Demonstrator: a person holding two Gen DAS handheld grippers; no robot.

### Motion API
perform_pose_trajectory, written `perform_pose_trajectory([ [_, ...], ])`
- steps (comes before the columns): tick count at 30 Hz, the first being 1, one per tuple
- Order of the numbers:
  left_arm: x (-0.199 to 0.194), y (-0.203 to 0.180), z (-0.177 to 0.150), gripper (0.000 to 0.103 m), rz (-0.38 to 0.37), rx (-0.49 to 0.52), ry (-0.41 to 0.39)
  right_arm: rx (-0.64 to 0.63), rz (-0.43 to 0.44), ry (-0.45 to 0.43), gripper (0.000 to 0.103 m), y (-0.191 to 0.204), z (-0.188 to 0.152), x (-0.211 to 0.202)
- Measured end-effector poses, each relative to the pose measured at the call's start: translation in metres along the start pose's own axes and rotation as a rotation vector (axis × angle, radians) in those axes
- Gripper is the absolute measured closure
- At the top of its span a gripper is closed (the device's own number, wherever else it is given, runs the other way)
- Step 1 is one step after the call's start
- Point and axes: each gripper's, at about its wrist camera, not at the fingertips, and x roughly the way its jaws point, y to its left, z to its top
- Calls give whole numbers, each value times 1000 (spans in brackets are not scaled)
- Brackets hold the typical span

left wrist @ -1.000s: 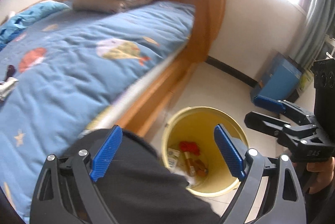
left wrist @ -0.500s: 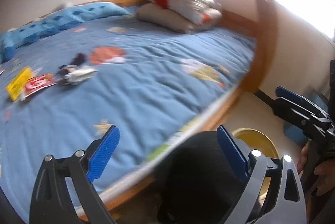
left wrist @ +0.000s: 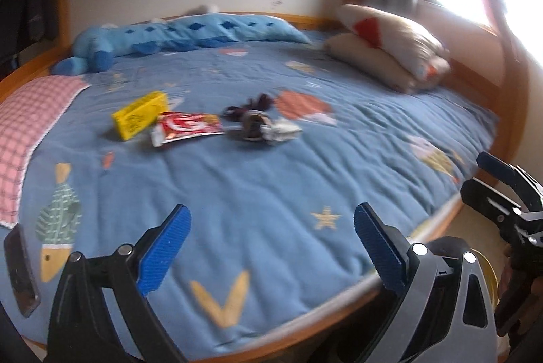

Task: Collect trash
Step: 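Move both open tools back over the bed, then grasp the grey-brown sock with the left tool while the right tool grasps the white mesh cloth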

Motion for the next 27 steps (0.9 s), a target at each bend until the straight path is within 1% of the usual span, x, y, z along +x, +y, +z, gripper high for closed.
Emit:
perform_pose_trajectory([
  [4, 3, 22, 2, 6, 31, -41, -3, 31, 86, 23, 8, 6, 5, 20],
  [6, 7, 30, 5, 5, 34, -54, 1, 27, 103, 19, 8, 11, 9, 28],
  [9, 15, 36, 8, 5, 31, -70, 8, 8, 91, 13, 8, 18, 15, 39],
  [11, 20, 39, 10, 5, 26, -74, 8, 17, 97, 17, 8, 19, 19, 48],
  [13, 28, 41, 14, 5, 17, -71, 11, 27, 89, 30, 8, 20, 23, 59],
  [15, 37, 45, 19, 5, 9, -78, 13, 31, 80, 25, 8, 20, 27, 68],
  [20, 61, 54, 33, 5, -8, -115, 16, 39, 46, 62, 8, 17, 40, 100],
  [24, 78, 57, 45, 5, -4, -114, 25, 1, 1, 82, 8, 18, 50, 124],
  [27, 91, 60, 52, 5, -1, -109, 29, -48, 10, 93, 8, 22, 56, 141],
])
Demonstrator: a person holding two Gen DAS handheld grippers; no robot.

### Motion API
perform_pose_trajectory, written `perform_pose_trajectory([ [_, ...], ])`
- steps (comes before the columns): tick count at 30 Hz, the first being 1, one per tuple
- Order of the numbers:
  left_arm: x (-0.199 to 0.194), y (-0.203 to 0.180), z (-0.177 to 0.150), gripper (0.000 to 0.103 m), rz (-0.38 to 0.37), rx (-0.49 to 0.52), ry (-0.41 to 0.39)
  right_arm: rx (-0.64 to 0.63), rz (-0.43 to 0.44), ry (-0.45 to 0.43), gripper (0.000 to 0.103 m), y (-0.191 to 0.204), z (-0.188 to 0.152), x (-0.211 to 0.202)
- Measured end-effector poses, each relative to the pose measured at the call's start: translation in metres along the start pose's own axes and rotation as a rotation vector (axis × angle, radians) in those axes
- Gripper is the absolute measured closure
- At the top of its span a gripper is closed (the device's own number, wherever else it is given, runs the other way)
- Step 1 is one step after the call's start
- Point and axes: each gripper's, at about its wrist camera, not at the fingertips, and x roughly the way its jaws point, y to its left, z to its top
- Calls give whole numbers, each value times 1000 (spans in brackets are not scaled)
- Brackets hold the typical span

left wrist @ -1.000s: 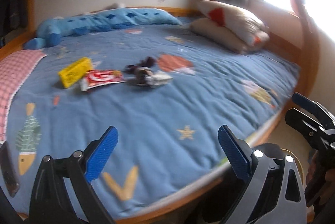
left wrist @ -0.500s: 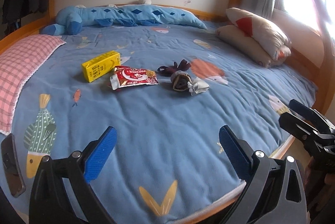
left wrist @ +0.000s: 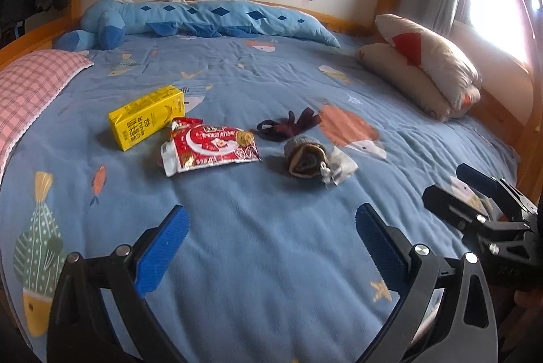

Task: Collect trash
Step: 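Grasp the grey-brown sock with the left tool while the right tool grasps the white mesh cloth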

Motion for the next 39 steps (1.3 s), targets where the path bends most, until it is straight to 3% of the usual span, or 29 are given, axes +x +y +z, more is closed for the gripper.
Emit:
perform_pose_trajectory([
  [15, 54, 30, 30, 5, 15, -59, 42, -99, 122, 144, 9, -5, 6, 114],
  [21, 69, 25, 32, 5, 18, -37, 65, -27, 212, 190, 10, -21, 11, 138],
  [26, 76, 22, 33, 5, 13, -33, 75, 32, 269, 206, 21, -33, 10, 141],
  [29, 78, 18, 33, 5, 11, -25, 81, 32, 251, 232, 33, -36, 9, 142],
  [37, 82, 6, 38, 5, 2, -5, 79, 14, 181, 253, 34, -34, 8, 143],
  [39, 85, 3, 40, 5, -1, -3, 79, 6, 167, 257, 38, -33, 8, 143],
])
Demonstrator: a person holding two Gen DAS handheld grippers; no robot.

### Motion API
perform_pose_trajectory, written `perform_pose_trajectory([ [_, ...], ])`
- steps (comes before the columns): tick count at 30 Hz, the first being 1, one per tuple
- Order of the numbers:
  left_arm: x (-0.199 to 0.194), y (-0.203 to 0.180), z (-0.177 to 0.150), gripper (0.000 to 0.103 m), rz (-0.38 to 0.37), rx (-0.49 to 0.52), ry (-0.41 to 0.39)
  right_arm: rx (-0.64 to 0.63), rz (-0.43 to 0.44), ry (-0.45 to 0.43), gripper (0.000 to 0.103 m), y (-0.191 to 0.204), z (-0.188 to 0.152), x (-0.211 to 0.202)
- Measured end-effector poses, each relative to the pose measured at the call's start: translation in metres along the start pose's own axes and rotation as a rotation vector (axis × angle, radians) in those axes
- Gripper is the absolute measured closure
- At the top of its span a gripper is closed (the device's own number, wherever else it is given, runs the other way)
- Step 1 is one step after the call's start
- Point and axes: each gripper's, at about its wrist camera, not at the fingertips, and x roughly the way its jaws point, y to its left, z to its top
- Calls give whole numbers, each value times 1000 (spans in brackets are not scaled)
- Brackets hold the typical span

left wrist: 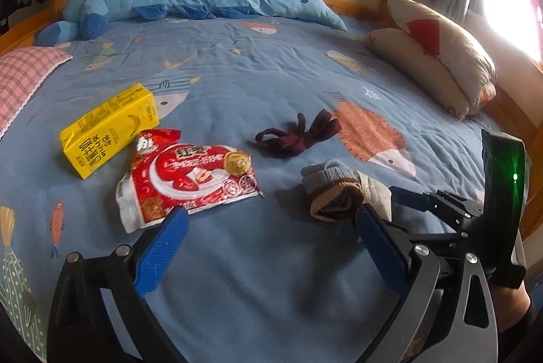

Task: Collect trash
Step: 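Grasp the grey-brown sock with the left tool while the right tool grasps the white mesh cloth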

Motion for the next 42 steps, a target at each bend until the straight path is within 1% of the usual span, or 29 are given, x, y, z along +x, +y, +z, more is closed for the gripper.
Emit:
perform_pose_trajectory([
  [3, 3, -4, 4, 5, -2, 6, 2, 14, 17, 13, 47, -3, 0, -2],
  [9, 7, -5, 6, 5, -11, -2, 9, 125, 86, 12, 47, -21, -2, -11],
  [11, 8, -6, 6, 5, -12, -4, 12, 162, 84, 14, 47, -25, 0, -9],
  [13, 10, -7, 7, 5, -20, -2, 15, 169, 66, 17, 49, -25, 2, -6],
  [14, 11, -8, 7, 5, -19, 0, 15, 164, 51, 16, 52, -24, 3, -4],
  [15, 12, -10, 8, 5, -19, 3, 15, 150, 21, 16, 59, -23, 4, -1],
  [16, 13, -11, 8, 5, -19, 6, 17, 131, -7, 20, 63, -21, 4, 1],
  [17, 15, -12, 8, 5, -20, 8, 20, 110, -36, 16, 71, -19, 5, 2],
  [18, 17, -13, 9, 5, -19, 8, 24, 96, -42, 8, 77, -18, 4, 2],
  [20, 21, -16, 10, 5, -25, 10, 29, 78, -43, -7, 84, -18, 2, -2],
  [23, 27, -20, 12, 5, -22, 14, 32, 89, -25, -24, 86, -22, 0, -10],
  [27, 37, -28, 14, 5, -28, 14, 36, 92, -30, -26, 86, -28, -3, -22],
  [30, 47, -40, 17, 7, -31, 34, 51, 122, -15, -24, 86, -37, -6, -29],
  [32, 53, -49, 18, 14, -35, 57, 59, 134, -11, -20, 86, -42, -8, -32],
  [33, 58, -55, 19, 17, -25, 71, 65, 137, -8, -17, 86, -43, -9, -32],
  [34, 61, -57, 19, 23, -18, 78, 71, 143, -2, -18, 86, -45, -10, -33],
  [35, 66, -59, 20, 36, -13, 83, 81, 145, 0, -18, 86, -46, -10, -34],
  [37, 78, -59, 20, 51, -5, 75, 117, 141, -4, -22, 86, -47, -11, -36],
  [38, 84, -57, 19, 54, 4, 64, 133, 138, -8, -25, 86, -47, -12, -38],
  [39, 86, -55, 19, 56, -2, 44, 145, 137, -6, -28, 86, -46, -12, -39],
  [41, 82, -51, 20, 62, -19, 27, 146, 131, -3, -34, 86, -45, -14, -45],
  [42, 79, -51, 20, 63, -23, 29, 141, 130, 2, -37, 86, -44, -14, -47],
])
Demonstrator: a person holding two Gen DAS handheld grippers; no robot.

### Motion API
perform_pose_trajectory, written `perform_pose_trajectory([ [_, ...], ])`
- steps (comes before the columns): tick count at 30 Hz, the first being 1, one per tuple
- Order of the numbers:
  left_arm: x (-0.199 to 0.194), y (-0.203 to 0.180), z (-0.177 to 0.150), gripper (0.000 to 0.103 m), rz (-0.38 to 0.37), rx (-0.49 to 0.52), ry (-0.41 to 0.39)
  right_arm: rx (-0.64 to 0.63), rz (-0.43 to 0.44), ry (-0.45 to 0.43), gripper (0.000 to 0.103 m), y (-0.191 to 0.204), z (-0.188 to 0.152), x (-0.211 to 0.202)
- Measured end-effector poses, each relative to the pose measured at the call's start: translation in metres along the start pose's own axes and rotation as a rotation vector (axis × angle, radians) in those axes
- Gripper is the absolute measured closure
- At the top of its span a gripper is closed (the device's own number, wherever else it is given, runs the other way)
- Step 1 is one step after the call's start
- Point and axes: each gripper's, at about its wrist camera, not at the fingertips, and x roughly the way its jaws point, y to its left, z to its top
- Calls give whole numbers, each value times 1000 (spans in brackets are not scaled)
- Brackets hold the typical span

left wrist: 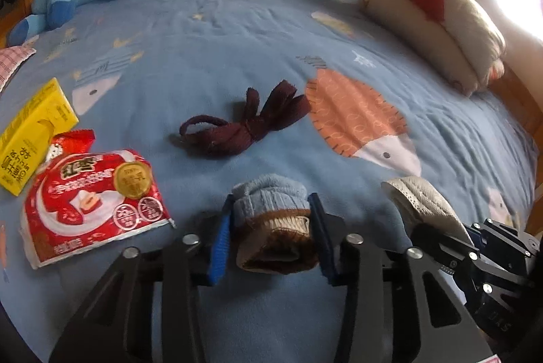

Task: Collect trash
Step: 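Carry sock and mesh cloth over the yellow bucket and open both tools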

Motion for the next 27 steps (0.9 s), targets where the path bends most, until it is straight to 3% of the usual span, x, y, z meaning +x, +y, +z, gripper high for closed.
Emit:
perform_pose_trajectory([
  [5, -32, -13, -13, 64, -34, 44, -25, 4, 22, -40, 86, 4, -6, -28],
  [14, -93, -77, -52, 64, -110, 169, -57, 38, 4, -134, 86, -3, -43, -110],
  [20, -129, -142, -90, 64, -281, 273, -50, 147, -42, -185, 86, -27, -98, -193],
  [27, -150, -224, -146, 64, -491, 405, 33, 187, -242, -225, 86, -48, -178, -280],
])
